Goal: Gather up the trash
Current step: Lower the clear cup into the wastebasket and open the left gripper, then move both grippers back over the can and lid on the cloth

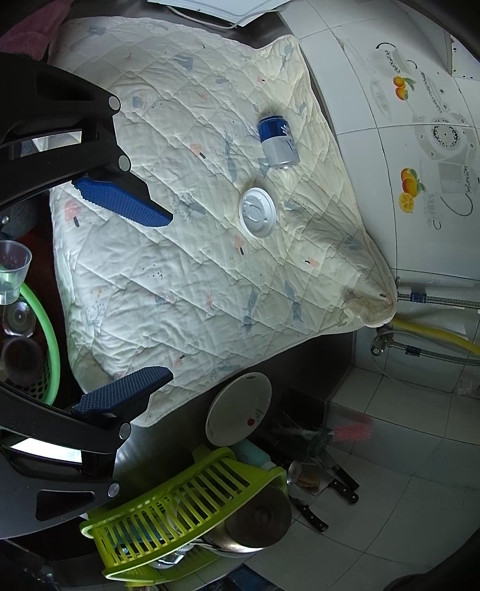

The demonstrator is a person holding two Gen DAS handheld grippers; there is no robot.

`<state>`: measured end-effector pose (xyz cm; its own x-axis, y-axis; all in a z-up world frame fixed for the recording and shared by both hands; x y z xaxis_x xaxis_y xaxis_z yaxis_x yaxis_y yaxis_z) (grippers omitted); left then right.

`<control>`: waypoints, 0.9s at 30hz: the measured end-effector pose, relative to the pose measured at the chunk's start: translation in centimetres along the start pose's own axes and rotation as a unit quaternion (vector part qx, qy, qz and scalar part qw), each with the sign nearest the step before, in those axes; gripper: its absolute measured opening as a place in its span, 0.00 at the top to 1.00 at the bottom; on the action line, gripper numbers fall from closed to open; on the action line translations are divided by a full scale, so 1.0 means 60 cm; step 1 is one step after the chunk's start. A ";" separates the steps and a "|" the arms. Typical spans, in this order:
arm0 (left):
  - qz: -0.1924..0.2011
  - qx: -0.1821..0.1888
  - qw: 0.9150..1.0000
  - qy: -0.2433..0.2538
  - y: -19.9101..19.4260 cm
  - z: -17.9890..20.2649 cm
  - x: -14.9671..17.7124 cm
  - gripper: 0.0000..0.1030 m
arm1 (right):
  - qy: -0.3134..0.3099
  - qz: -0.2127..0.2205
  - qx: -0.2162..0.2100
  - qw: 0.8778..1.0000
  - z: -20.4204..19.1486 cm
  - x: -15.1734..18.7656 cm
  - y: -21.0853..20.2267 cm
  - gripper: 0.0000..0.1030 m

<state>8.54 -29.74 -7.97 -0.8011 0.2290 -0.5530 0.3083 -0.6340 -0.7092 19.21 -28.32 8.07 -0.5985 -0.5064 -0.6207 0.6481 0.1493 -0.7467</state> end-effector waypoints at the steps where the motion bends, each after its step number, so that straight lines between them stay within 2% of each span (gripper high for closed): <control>1: -0.003 -0.001 1.000 0.002 0.006 0.004 -0.001 0.95 | 0.001 0.000 0.002 1.000 0.005 0.002 -0.003 0.27; 10: -0.031 0.003 0.999 0.026 0.074 0.054 -0.010 0.95 | 0.010 -0.003 0.025 1.000 0.041 0.021 -0.027 0.27; 13: -0.034 0.011 0.999 0.027 0.086 0.065 -0.009 0.92 | 0.014 -0.002 0.032 0.999 0.051 0.026 -0.037 0.27; 15: -0.037 0.015 0.999 0.027 0.095 0.072 -0.008 0.85 | 0.015 -0.001 0.035 0.999 0.053 0.027 -0.042 0.27; 16: -0.037 0.018 0.999 0.029 0.098 0.076 -0.008 0.71 | 0.015 -0.001 0.036 0.999 0.054 0.028 -0.044 0.27; 17: -0.034 0.021 0.999 0.031 0.099 0.080 -0.006 0.51 | 0.015 -0.001 0.038 0.999 0.055 0.028 -0.045 0.27; 19: -0.021 0.020 0.999 0.036 0.095 0.085 -0.003 0.36 | 0.015 -0.001 0.039 0.999 0.054 0.029 -0.049 0.27; 27: -0.015 0.017 0.999 0.030 0.075 0.070 -0.001 0.36 | 0.015 0.006 0.040 0.999 0.054 0.027 -0.059 0.27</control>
<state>7.83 -35.71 -9.28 -0.7768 0.2915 -0.5582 0.2671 -0.6502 -0.7112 17.50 -32.43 10.50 -0.6040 -0.4786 -0.6373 0.6900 0.0863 -0.7187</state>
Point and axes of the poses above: each gripper's, at about its wrist camera, not at the fingertips, and y roughly the way its jaws point, z to its right, x to its underside, the point moved 1 cm from there along y, roughly the way its jaws point, and after that the axes turned 10 degrees about -y, right-handed, at the moved point
